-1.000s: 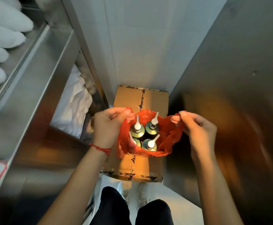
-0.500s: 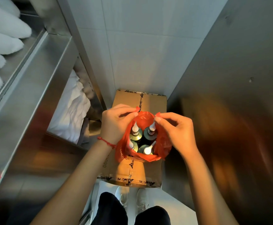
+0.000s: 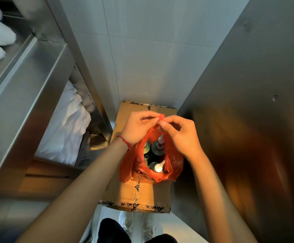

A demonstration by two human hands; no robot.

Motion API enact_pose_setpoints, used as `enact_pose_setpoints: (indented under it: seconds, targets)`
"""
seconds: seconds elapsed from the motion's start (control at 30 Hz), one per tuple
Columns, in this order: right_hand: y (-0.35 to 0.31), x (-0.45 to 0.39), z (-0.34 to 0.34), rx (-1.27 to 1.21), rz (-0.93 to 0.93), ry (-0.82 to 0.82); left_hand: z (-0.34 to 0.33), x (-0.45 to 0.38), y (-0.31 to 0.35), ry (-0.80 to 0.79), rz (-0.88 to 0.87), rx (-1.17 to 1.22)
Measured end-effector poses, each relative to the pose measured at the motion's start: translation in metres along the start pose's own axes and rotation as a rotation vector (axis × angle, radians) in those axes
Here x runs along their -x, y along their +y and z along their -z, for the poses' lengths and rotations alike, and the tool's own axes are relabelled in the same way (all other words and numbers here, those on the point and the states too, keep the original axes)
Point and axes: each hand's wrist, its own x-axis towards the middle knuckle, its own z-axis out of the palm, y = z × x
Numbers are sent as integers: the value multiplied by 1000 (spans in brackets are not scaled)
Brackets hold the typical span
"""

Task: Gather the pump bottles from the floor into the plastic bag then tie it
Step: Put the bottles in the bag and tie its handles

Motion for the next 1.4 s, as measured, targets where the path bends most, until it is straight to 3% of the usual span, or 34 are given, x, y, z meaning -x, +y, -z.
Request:
enact_pose_setpoints:
  seconds: [0.2,0.37,0.53,0.7,0.83,0.97,1.07,1.23,1.4]
  targets:
    - [2,-5,4,-21,10,-14,4,-3,-4,-3,56,46]
    - [-3,-10,2,119,76,-55,9,-2,-7,-172,182,94]
    - [-7,-14,4,171,59,-131,10,0,-7,-325,181,72]
    - [-1,-19,3,154,10,-140,-6,5,-6,-252,225,82]
    - [11,-14,11,9,-26,31,-5,8,-11,-200,254,132]
    - [27,0,13,-65,-66,-29,-2,10,-12,-185,276,183]
    - [30,4,8,-90,-82,15,-1,10,-10,-204,292,182]
    - [31,3,3,-10,-27,45,3,9,-7,-210,267,110]
    - [36,9,-5,-1,-32,158,11,8,-13,-112,303,64]
